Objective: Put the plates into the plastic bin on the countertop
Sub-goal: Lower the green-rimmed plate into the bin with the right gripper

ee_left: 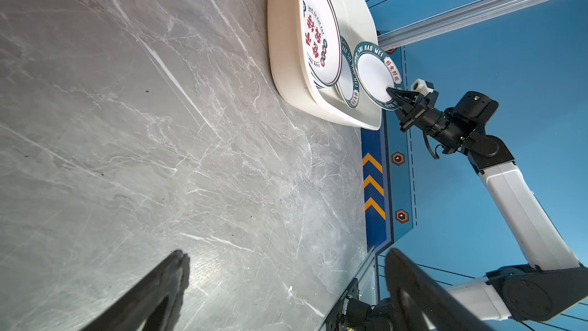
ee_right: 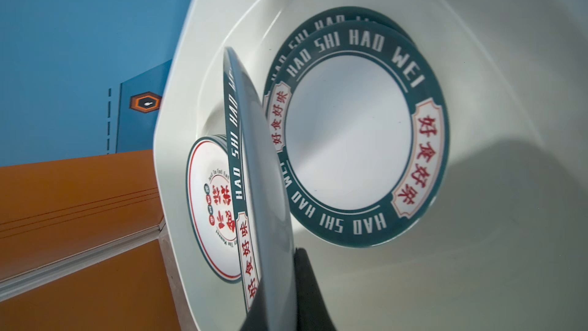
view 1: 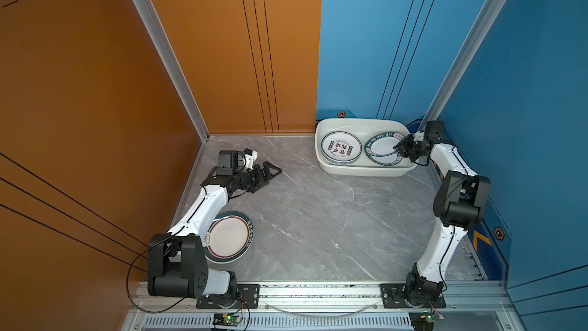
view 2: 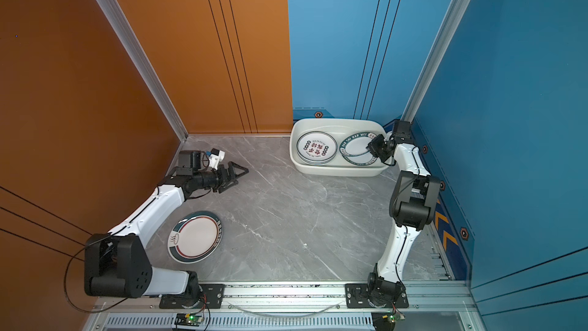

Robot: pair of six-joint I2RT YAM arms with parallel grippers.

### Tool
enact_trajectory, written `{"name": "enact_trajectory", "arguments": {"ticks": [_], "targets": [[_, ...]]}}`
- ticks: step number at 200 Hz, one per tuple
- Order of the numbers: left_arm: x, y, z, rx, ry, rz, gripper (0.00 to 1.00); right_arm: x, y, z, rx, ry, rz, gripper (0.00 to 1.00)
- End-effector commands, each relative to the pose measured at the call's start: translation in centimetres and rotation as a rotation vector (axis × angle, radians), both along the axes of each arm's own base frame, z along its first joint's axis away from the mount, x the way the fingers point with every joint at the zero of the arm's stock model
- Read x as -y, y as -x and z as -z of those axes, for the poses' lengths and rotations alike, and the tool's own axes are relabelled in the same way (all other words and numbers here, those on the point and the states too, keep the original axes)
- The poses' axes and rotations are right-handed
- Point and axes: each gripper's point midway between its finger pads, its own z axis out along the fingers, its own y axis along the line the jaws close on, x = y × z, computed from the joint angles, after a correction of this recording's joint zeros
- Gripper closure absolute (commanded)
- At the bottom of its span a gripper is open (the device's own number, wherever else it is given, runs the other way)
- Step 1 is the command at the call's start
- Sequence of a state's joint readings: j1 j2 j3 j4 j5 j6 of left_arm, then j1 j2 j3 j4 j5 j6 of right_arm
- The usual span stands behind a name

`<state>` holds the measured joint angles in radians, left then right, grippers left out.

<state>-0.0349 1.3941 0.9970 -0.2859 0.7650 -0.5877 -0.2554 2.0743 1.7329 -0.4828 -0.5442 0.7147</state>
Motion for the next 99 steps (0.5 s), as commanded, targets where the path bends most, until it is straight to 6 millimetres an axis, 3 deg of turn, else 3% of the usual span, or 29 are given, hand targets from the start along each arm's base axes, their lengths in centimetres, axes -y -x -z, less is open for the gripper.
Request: {"name": "enact_trajectory", "arguments": {"ticks": [1,31,36,99], "targets": [[-0.4,0.4,-0.1,0.011,-0.002,0.01,0.02,1.5,-0.3,0.8,-0.027,0.021,0.025,1.0],[-0.8,0.5,0.0,0.009,-0.001,0.004,0.02,2.0,-0.3,2.5,-0.062,0.017,0.033,1.0],[-0.8,0.6,0.1,0.007,-0.001,0.003,0.02,2.3,-0.9,1.7,-0.041,0.023,0.034,1.0],[-1.0,0.8,0.4,0.001,0.003,0.003,0.02,3.3,-1.3,4.3,-0.097,0.027,0.047,1.0]]}}
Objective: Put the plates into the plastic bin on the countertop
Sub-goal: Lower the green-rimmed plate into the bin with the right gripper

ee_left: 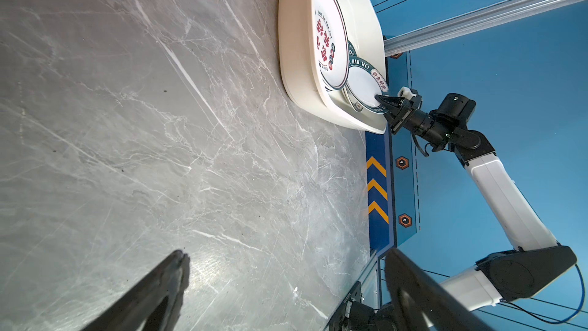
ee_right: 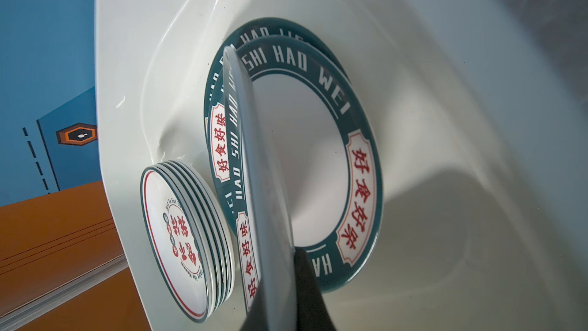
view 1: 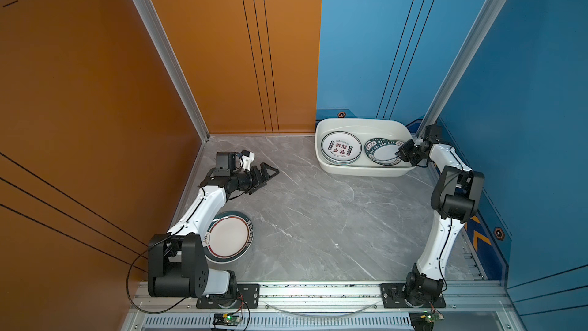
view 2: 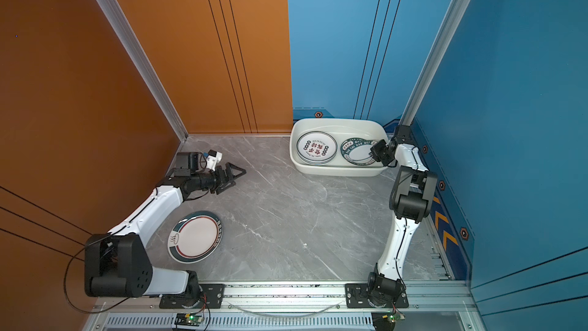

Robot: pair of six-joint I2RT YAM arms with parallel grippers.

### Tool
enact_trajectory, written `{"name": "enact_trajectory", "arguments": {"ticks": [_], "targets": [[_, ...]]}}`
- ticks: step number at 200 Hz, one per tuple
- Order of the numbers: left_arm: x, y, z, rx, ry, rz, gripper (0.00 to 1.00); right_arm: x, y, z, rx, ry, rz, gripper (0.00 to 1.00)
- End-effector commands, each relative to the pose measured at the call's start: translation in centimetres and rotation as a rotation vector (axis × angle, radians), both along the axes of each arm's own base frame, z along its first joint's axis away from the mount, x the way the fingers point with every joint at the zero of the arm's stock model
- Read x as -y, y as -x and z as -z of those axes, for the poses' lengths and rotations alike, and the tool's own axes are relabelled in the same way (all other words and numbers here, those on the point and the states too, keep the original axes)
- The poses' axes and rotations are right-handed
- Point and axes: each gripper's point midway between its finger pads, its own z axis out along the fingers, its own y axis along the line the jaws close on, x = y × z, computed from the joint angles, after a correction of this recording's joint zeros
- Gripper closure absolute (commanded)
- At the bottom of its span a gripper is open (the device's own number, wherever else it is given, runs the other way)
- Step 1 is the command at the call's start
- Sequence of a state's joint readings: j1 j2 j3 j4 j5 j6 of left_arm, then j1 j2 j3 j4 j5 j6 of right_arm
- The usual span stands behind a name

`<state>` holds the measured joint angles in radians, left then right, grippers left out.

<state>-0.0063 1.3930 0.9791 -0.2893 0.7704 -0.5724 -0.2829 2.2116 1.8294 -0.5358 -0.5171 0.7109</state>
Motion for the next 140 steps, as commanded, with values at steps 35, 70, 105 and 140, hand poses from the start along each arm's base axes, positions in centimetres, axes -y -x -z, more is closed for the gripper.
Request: {"name": "enact_trajectory", "arguments": {"ticks": [35,70,105,140], "targets": [[0.0,0.7,-0.3,0.009,0.01,0.02,0.02,1.2,0.1,1.5,-0.049,0.036,0.008,1.0],[0.0,0.7,-0.4,0.011,0.013,0.023,0.02,1.5,0.6,2.7,-0.079,0.04,0.007,0.93],[0.0,0.7,-0.5,0.011,0.016,0.027,0.02,1.8,1.1,3.0,-0.097,0.054,0.009,0.79],[0.0,0.7,-0.4,0.009,0.016,0.031,0.02,2.1,1.5,3.2,-0.115,0.07,0.011,0.66]]}}
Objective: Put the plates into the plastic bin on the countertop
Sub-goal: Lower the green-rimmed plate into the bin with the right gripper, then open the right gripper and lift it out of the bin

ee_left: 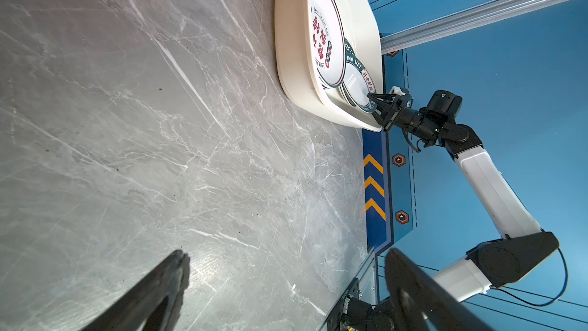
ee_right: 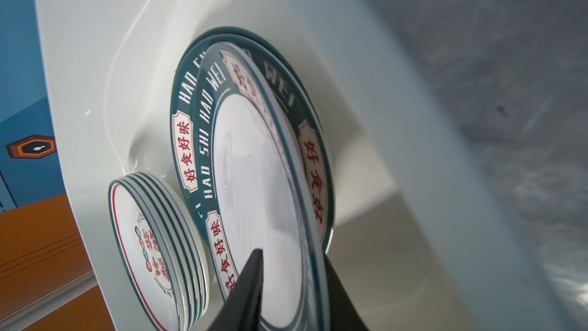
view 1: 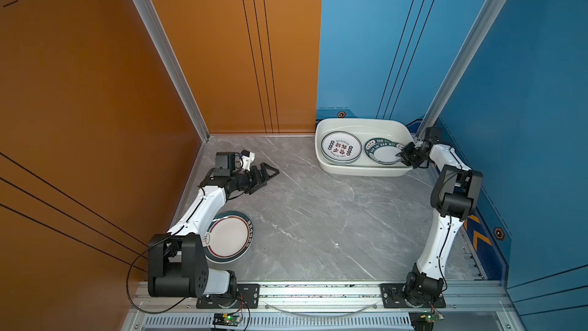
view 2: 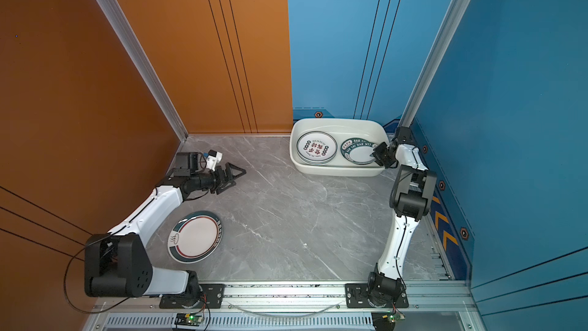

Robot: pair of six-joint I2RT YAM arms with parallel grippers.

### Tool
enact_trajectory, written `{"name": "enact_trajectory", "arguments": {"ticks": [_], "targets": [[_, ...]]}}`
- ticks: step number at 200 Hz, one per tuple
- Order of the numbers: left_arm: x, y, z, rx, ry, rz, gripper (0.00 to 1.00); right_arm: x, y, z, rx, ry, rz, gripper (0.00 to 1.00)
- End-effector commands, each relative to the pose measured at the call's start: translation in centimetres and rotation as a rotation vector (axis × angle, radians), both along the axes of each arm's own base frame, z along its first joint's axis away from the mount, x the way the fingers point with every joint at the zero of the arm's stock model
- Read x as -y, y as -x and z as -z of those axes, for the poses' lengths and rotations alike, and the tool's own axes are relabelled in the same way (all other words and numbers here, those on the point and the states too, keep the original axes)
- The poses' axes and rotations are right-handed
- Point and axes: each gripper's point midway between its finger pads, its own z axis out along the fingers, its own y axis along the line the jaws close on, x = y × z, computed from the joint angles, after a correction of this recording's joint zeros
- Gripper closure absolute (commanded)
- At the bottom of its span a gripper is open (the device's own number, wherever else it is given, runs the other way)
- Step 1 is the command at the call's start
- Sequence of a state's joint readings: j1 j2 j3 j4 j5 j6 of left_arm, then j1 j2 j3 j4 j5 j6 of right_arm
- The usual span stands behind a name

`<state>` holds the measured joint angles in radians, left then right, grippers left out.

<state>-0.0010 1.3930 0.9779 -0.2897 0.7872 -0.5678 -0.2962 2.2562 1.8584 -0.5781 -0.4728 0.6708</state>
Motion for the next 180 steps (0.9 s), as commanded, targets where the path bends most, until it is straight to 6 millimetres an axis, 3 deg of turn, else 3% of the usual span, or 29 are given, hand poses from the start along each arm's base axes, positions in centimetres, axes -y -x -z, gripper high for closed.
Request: {"name": "enact_trajectory", "arguments": {"ticks": [1,67,143,180], "targets": [[0.0,0.6,-0.3,0.007,0.005,0.022,0.02,0.8,1.1,1.1,-0.06,0.028,0.007,0.65],[-0.1,0.7,0.1,0.0,0.003,0.027,0.02,1.4,1.7,0.8,-0.117,0.119,-0.006,0.55],[-0.2,0.8,0.3,-0.003,0.003,0.029,0.02,1.0,1.9,2.1,-0.192,0.186,-0.045,0.53],[-0.4,0.9,0.3,-0.003,0.002,0.026,0.02,0.3,1.3,1.8,-0.173,0.185,-0.062,0.53]]}}
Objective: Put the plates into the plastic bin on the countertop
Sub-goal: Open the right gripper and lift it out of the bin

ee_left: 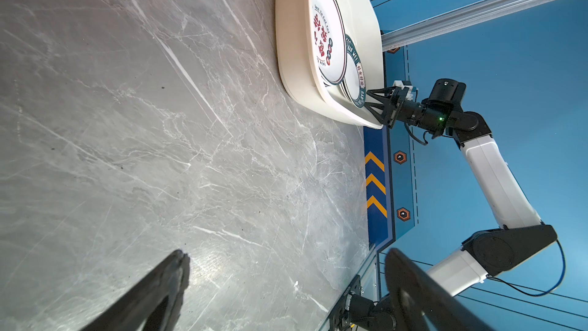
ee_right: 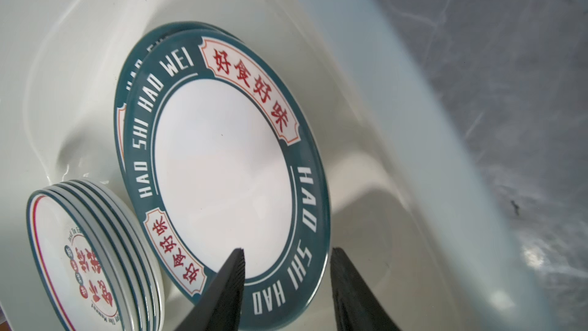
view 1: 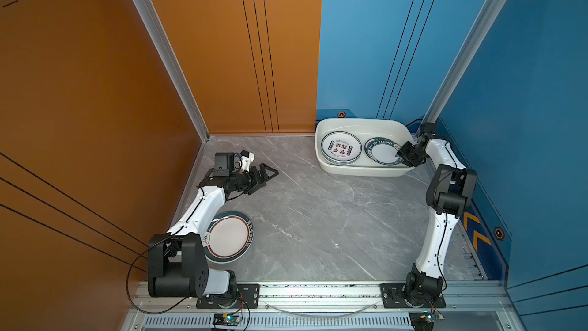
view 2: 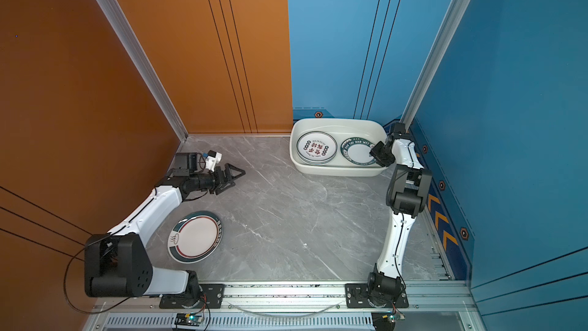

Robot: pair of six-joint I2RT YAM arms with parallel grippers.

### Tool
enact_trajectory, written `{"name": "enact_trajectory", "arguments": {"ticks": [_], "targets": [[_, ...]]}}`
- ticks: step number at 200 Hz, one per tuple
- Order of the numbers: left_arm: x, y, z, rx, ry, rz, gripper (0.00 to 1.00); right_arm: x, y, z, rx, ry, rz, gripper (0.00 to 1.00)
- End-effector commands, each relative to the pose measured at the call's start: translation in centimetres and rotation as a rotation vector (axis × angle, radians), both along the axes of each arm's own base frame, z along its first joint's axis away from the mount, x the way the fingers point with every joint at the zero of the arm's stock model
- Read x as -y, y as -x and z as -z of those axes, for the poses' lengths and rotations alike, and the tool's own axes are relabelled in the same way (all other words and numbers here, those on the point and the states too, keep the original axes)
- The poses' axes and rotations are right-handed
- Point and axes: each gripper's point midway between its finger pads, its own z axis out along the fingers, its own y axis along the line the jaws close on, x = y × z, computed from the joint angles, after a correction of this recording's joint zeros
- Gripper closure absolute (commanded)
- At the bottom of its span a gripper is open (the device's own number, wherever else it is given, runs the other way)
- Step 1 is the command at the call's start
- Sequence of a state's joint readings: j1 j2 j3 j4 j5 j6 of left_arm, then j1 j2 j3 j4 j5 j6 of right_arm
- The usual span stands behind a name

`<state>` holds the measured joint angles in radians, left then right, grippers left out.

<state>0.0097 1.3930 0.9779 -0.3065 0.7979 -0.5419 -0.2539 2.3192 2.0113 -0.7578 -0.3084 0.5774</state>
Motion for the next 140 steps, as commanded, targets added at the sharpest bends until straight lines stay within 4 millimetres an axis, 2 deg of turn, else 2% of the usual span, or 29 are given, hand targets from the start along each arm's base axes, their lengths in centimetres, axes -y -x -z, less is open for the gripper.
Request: {"name": "enact_trajectory", "arguments": {"ticks": [1,31,57,81,104,110,113,123,140], "targets": [[-0.2,0.7,0.1,-0.004,0.007,0.015,0.02,0.0,1.0,1.1,-0.068,0.021,-0.011,0.53],[-0.7,0.6,-0.2,0.001,0.009,0.004,0.02,-1.5,-0.9,-0.6,0.047,-0.066,-0.021,0.53],[-1.0,0.6,-0.5,0.004,0.013,-0.004,0.02,-1.3,-1.0,-2.8,0.08,-0.028,-0.01,0.53],[-1.7,0.6,-0.9,0.012,0.014,-0.02,0.02,-1.1,-0.4,-6.1,0.129,0.023,-0.003,0.53],[-3.0,0.5,-1.3,0.016,0.012,-0.054,0.02,-1.9,0.2,-9.9,0.198,0.067,-0.032,0.53],[-3.4,0.4,-1.4,0.015,0.01,-0.066,0.02,-2.3,0.4,-10.4,0.206,0.075,-0.045,0.53],[-3.6,0.4,-1.4,0.015,0.009,-0.07,0.02,-2.6,0.6,-11.8,0.232,0.083,-0.053,0.52],[-4.4,0.3,-1.5,0.014,0.008,-0.091,0.02,-3.8,0.9,-13.4,0.266,0.082,-0.084,0.52],[-5.8,0.2,-1.5,0.01,0.012,-0.13,0.02,-7.8,1.2,-15.8,0.333,0.02,-0.198,0.51]]}}
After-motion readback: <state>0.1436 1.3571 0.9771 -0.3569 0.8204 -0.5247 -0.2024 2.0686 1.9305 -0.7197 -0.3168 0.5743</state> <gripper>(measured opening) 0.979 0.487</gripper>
